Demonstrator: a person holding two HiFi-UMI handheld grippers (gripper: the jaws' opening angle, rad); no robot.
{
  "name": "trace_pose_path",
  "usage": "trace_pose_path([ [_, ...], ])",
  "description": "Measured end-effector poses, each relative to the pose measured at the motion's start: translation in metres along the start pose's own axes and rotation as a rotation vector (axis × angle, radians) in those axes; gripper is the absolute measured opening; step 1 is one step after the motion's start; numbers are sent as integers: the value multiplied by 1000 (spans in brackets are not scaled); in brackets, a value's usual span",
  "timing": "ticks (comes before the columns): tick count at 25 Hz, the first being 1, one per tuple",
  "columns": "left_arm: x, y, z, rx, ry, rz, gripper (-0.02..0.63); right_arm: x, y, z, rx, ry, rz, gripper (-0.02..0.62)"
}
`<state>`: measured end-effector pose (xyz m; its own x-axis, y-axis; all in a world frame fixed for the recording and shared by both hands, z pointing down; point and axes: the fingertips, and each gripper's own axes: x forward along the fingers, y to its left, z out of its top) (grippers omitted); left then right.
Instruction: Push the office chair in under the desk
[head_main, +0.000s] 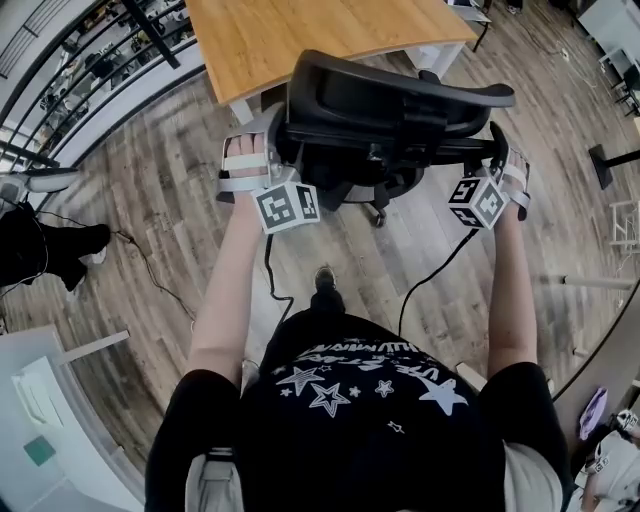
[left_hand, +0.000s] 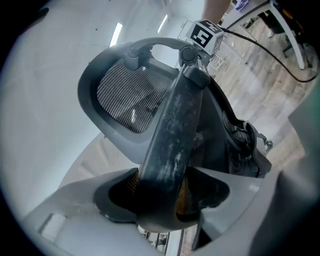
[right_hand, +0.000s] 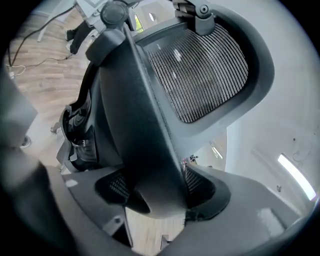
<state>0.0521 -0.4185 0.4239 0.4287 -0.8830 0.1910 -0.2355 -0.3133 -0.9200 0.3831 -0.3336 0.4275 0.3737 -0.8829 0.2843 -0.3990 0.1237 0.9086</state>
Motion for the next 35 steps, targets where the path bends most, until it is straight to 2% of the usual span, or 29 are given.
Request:
trace_pose_path([
  [9, 7, 1, -1, 10, -18, 27, 313, 2, 4, -1, 21, 16, -25, 305],
  [19, 45, 10, -11, 6, 0, 38, 314, 48, -4, 13, 5, -19, -39, 308],
  [22, 70, 18, -8, -6, 28, 29, 314, 77, -17, 17, -16, -47, -31, 310],
  [27, 115, 51, 12, -25, 89, 23, 314, 131, -69, 27, -42, -86, 1, 310],
  [35, 169, 45, 26, -52, 183, 26, 314, 208, -76, 16, -58, -156, 37, 309],
])
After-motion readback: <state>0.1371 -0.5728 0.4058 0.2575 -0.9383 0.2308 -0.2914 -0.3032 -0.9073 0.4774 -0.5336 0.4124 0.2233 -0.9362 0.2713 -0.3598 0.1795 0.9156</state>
